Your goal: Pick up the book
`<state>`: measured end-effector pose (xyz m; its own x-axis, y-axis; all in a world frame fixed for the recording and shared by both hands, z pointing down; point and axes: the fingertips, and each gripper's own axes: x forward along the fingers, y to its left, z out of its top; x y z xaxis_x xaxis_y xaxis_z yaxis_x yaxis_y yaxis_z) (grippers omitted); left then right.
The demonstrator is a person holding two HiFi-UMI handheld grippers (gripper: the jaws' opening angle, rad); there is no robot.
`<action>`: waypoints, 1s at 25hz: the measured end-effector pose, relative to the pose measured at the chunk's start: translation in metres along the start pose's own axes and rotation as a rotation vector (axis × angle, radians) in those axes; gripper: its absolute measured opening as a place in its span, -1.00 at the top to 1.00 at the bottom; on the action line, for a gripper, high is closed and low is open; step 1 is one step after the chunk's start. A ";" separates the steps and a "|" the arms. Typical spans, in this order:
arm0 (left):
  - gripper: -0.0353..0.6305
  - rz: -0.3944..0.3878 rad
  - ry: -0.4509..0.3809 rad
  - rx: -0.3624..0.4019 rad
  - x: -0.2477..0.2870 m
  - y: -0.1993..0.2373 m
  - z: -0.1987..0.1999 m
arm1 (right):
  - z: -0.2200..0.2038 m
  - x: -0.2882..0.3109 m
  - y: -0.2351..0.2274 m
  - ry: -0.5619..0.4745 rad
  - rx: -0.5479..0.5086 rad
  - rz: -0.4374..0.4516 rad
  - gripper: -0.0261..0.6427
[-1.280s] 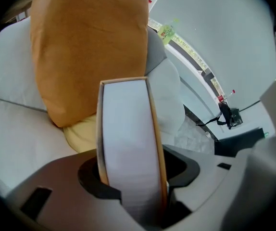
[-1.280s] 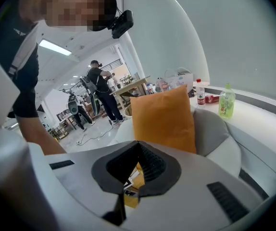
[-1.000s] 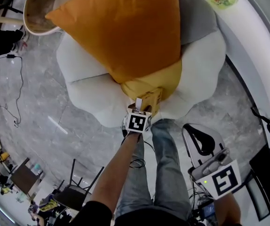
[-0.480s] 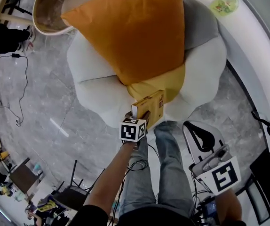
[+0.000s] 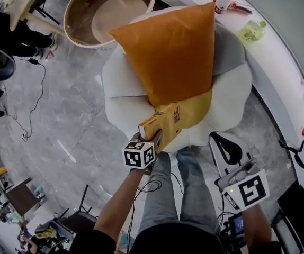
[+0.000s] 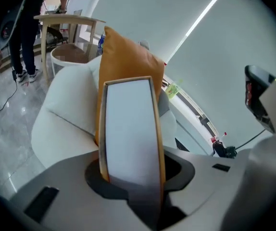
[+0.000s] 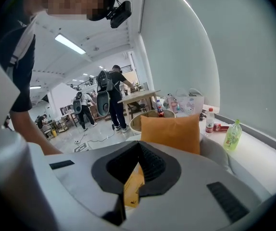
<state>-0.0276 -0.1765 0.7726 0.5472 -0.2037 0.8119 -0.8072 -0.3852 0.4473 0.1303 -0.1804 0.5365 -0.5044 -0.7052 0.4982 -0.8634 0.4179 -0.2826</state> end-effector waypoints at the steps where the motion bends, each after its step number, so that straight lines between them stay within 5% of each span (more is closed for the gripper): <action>1: 0.44 0.001 -0.021 0.001 -0.013 -0.001 0.010 | 0.009 -0.001 0.001 -0.005 -0.011 -0.003 0.88; 14: 0.44 0.042 -0.372 0.053 -0.189 -0.043 0.138 | 0.124 -0.045 0.013 -0.139 -0.101 -0.039 0.88; 25: 0.43 0.020 -0.580 0.106 -0.289 -0.117 0.175 | 0.177 -0.104 0.020 -0.232 -0.136 -0.063 0.88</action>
<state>-0.0530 -0.2297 0.4202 0.5880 -0.6594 0.4685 -0.8084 -0.4577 0.3702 0.1642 -0.1999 0.3343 -0.4515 -0.8381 0.3062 -0.8921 0.4308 -0.1363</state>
